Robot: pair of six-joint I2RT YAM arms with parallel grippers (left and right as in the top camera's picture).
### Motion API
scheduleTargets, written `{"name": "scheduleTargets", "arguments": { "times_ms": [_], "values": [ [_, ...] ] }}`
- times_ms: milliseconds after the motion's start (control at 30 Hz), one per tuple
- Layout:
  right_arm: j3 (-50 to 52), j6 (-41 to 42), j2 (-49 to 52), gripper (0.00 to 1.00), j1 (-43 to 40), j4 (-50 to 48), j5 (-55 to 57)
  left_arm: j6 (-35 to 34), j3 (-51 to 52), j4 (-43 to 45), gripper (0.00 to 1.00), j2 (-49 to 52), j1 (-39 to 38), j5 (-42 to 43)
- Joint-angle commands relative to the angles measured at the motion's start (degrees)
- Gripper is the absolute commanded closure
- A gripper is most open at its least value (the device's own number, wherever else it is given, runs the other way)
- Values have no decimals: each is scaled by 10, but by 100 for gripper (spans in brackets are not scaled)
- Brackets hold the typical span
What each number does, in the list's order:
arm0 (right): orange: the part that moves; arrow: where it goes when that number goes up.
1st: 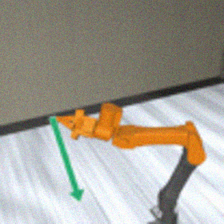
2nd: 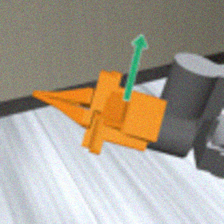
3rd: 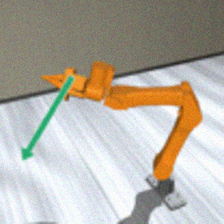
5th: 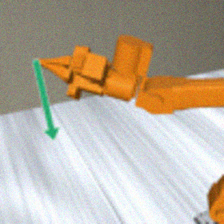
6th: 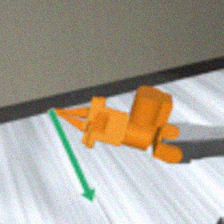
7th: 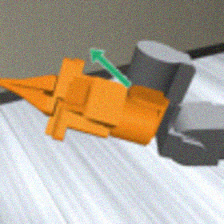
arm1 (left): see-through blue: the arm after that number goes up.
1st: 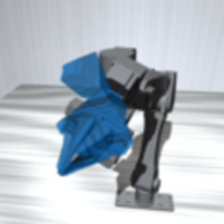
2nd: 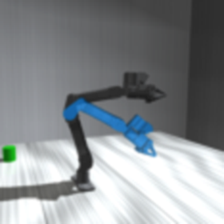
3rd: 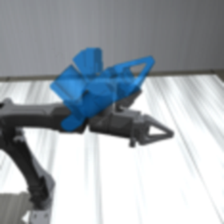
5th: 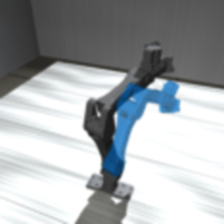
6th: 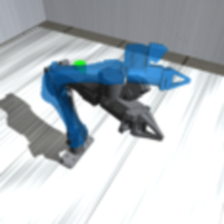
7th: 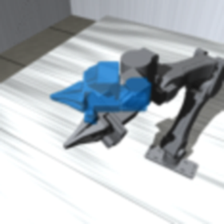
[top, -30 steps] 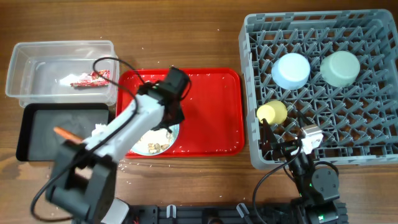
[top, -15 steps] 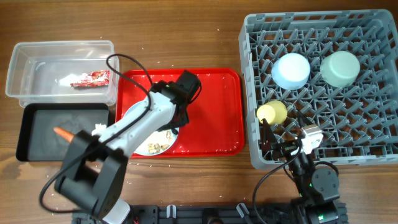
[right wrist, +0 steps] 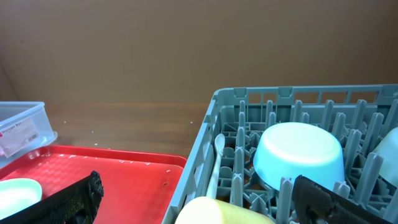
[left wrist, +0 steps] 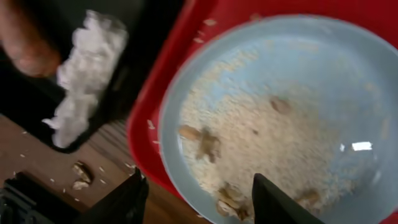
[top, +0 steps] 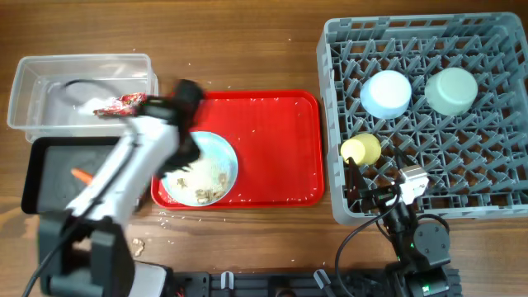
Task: Sort waste into correct bins and load items into the dishwasher rack
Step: 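Pick the tissue off the black tray and drop it in the clear bin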
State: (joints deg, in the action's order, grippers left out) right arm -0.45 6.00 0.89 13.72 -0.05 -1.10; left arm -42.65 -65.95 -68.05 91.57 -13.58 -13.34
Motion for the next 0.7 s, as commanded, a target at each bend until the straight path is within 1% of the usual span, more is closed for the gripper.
{"name": "scheduleTargets", "arguments": {
  "times_ms": [0,67,100,133,200,267,333,467,567,667],
  "values": [
    [2,6,-6,0,-2,-3,-7,37,22,-2,43,-16,134,75],
    [2,6,-6,0,-2,-3,-7,50,47,21,42,-16,189,94],
    [2,5,-6,0,-2,-3,-7,64,57,35,40,-16,199,109],
    [2,5,-6,0,-2,-3,-7,67,71,50,36,-16,207,118],
    [2,5,-6,0,-2,-3,-7,65,102,74,27,-16,210,97],
    [2,5,-6,1,-2,-3,-7,58,117,87,28,-16,219,88],
    [2,5,-6,0,-2,-3,-7,57,119,94,31,-16,230,88],
    [2,5,-6,0,-2,-3,-7,49,108,80,34,-38,252,98],
    [2,5,-6,0,-2,-3,-7,51,104,75,32,-83,269,103],
    [2,5,-6,0,-2,-3,-7,54,104,70,27,-132,289,95]
  ]
}}
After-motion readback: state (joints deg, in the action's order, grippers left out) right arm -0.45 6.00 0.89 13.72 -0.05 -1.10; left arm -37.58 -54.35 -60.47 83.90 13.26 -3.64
